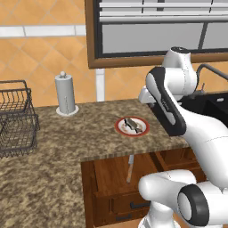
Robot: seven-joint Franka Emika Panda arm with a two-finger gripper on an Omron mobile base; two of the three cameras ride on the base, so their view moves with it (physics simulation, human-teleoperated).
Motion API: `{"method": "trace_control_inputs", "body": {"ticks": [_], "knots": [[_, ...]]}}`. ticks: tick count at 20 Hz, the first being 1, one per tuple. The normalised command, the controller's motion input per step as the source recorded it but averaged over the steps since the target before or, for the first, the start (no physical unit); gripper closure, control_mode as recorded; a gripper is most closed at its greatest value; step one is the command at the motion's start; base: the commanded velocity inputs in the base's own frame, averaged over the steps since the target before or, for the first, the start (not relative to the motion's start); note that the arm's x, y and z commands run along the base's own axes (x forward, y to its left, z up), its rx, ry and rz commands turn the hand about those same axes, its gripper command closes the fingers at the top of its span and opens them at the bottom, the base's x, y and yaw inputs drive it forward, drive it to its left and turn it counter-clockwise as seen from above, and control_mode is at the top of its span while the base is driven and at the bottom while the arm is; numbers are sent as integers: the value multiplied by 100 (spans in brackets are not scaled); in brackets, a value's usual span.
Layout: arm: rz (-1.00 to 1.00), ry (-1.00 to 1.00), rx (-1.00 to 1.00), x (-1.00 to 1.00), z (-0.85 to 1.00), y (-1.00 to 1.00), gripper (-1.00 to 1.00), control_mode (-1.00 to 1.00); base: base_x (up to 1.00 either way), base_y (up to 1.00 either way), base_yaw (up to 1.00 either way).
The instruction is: Pick up the knife from the drawer and place it on the cutting board. Then place the meat from the plate to the cutting board.
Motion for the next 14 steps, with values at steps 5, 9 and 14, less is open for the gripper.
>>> {"method": "trace_control_inputs", "body": {"ticks": [5, 9, 14], "knots": [[0, 0, 0, -28, -4, 1, -100, -100, 0, 0, 0], [0, 0, 0, -72, -16, 0, -100, -100, 0, 0, 0], [3, 2, 4, -48, -17, -3, -100, -100, 0, 0, 0]]}}
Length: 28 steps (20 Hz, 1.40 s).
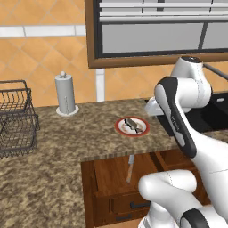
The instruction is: Pick up the knife from the drawer and place it on the cutting board. Then place the meat from the plate to the cutting board.
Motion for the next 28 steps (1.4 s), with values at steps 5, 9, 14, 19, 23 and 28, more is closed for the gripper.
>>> {"method": "trace_control_inputs", "body": {"ticks": [5, 9, 14, 19, 23, 28], "knots": [[4, 1, 0, -10, -19, 0, -100, -100, 0, 0, 0], [3, 0, 0, -1, -21, 0, -100, -100, 0, 0, 0], [0, 0, 0, 0, 0, 0, -100, 100, -8, -19, 12], [0, 0, 0, 0, 0, 0, -100, 100, -33, -42, 38], [0, 0, 0, 0, 0, 0, -100, 100, -44, -51, 37], [0, 0, 0, 0, 0, 0, -100, 100, -53, -60, 31]]}}
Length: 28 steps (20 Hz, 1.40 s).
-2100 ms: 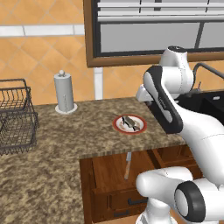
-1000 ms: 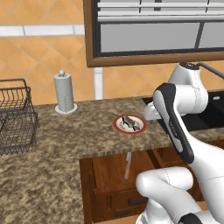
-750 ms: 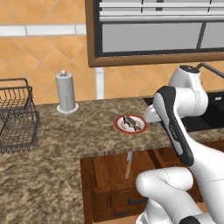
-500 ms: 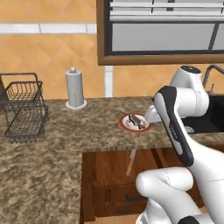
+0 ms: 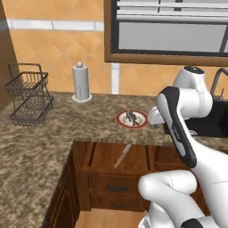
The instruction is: Pick up the knife from the drawer and place it on the cutting board. Then place the meat from the plate to the cutting board.
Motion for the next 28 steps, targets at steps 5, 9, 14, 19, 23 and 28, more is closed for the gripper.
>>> {"method": "trace_control_inputs", "body": {"ticks": [5, 9, 14, 19, 23, 28], "knots": [[0, 0, 0, 0, 0, 0, -100, 100, -35, -47, 36], [0, 0, 0, 0, 0, 0, -100, 100, -1, -39, 32], [0, 0, 0, 0, 0, 0, -100, 100, 0, -34, 34], [0, 0, 0, 0, 0, 0, -100, 100, 0, -39, 29], [0, 0, 0, 0, 0, 0, -100, 100, 0, -51, 21], [0, 0, 0, 0, 0, 0, -100, 100, 41, -42, 7]]}}
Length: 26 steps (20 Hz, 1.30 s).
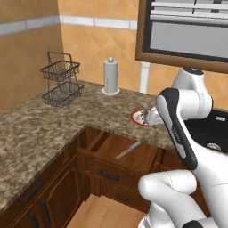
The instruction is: Pick up the knife from the drawer and place it on the cutting board. Then place the meat from the plate to the cutting board.
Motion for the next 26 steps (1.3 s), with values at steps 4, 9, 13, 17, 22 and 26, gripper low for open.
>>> {"method": "trace_control_inputs", "body": {"ticks": [4, 9, 13, 17, 22, 26], "knots": [[0, 0, 0, 0, 0, 0, -100, 100, 53, -39, 1], [0, 0, 0, 0, 0, 0, -100, 100, -14, -13, 18], [11, 0, -4, -12, -9, 24, -100, -100, 0, 0, 0], [0, 6, 1, -7, -43, 33, -100, -100, 0, 0, 0], [-7, 11, 2, -5, -64, 80, -100, -100, 0, 0, 0], [-31, 0, 12, 4, -54, 52, -100, -100, 0, 0, 0]]}}
